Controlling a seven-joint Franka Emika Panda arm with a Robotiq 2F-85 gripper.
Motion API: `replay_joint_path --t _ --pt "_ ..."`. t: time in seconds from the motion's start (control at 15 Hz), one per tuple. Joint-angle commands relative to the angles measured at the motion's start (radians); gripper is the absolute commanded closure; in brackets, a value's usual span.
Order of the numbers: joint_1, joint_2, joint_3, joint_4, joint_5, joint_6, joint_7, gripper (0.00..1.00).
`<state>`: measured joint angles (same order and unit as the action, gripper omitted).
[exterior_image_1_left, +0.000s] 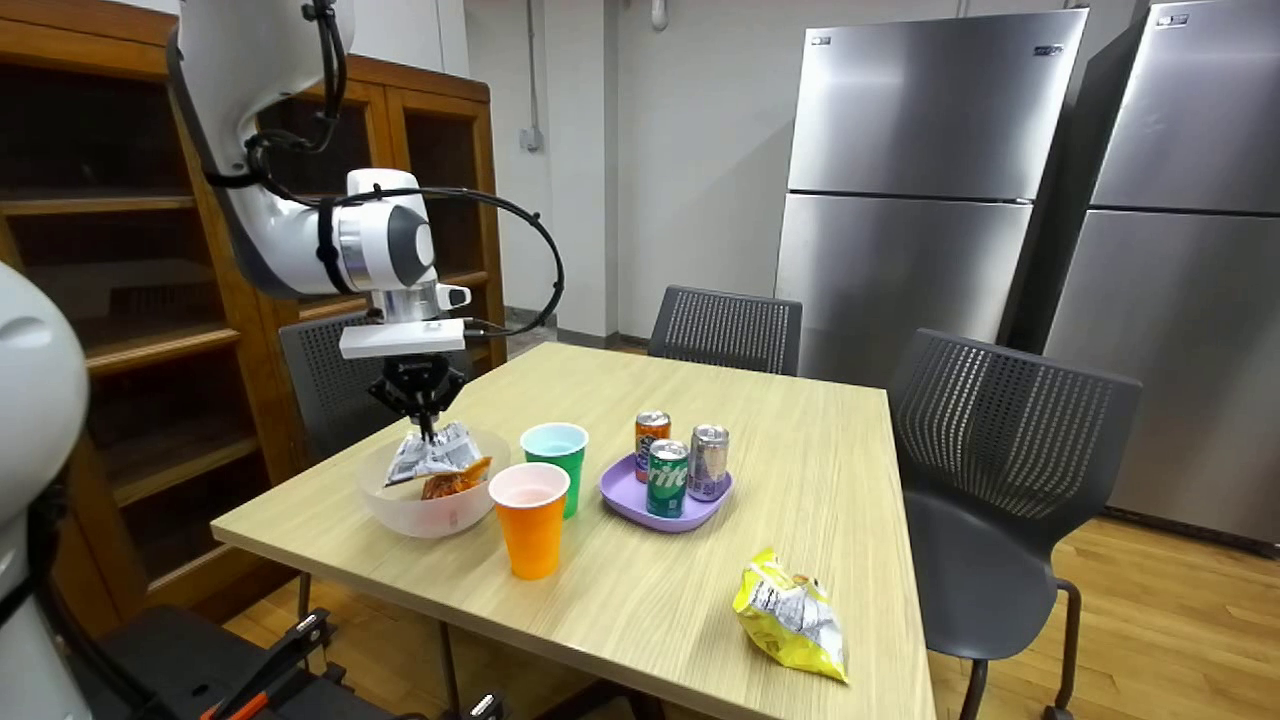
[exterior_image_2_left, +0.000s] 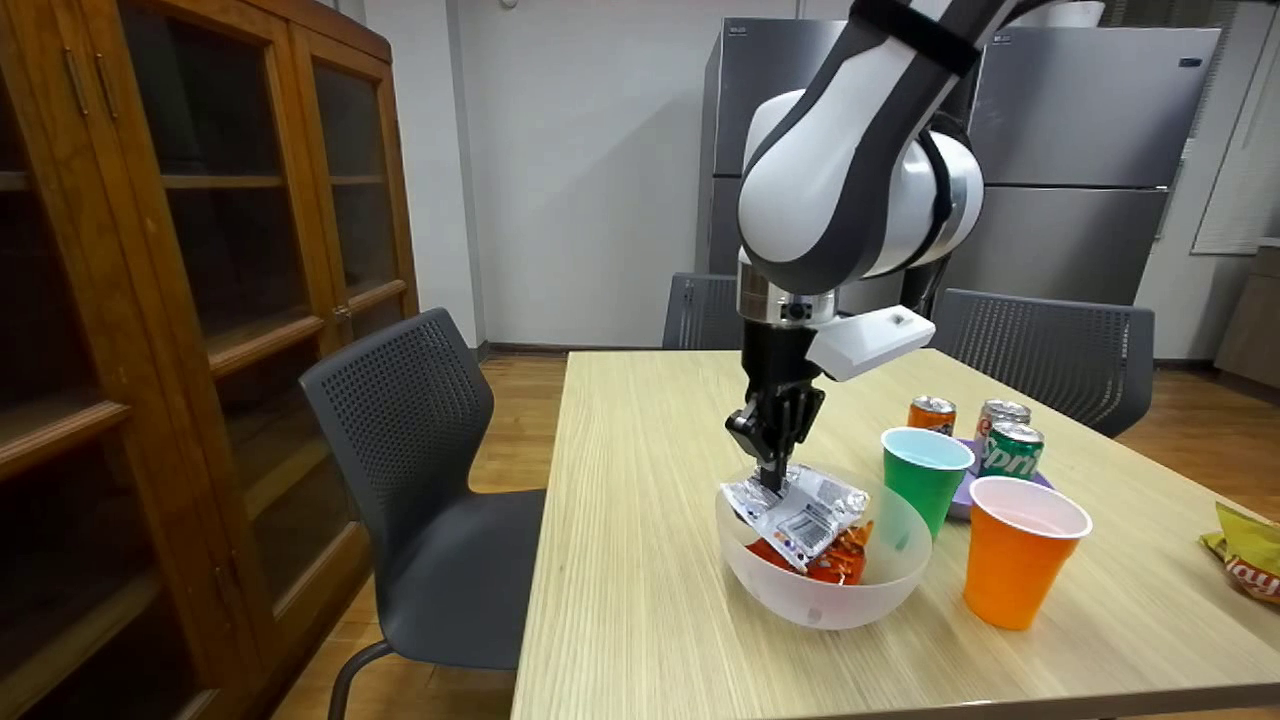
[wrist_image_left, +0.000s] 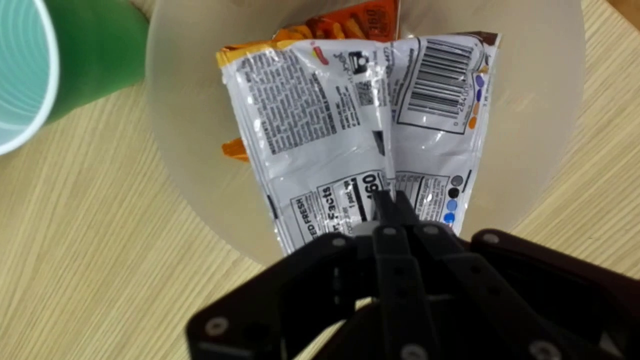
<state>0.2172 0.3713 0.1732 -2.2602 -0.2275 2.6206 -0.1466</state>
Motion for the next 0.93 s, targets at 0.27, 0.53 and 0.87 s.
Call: replay_joint_path --t 0.27,0.53,0.87 --pt "-0.009 0.066 0.02 0.064 0.024 -0.056 -0.041 1.0" --pt "-0.007 0.064 0.024 0.068 0.021 -0.062 -0.044 1.0" --pt "-0.005 0.039 0.03 0.054 0.017 -0.057 -0.046 0.66"
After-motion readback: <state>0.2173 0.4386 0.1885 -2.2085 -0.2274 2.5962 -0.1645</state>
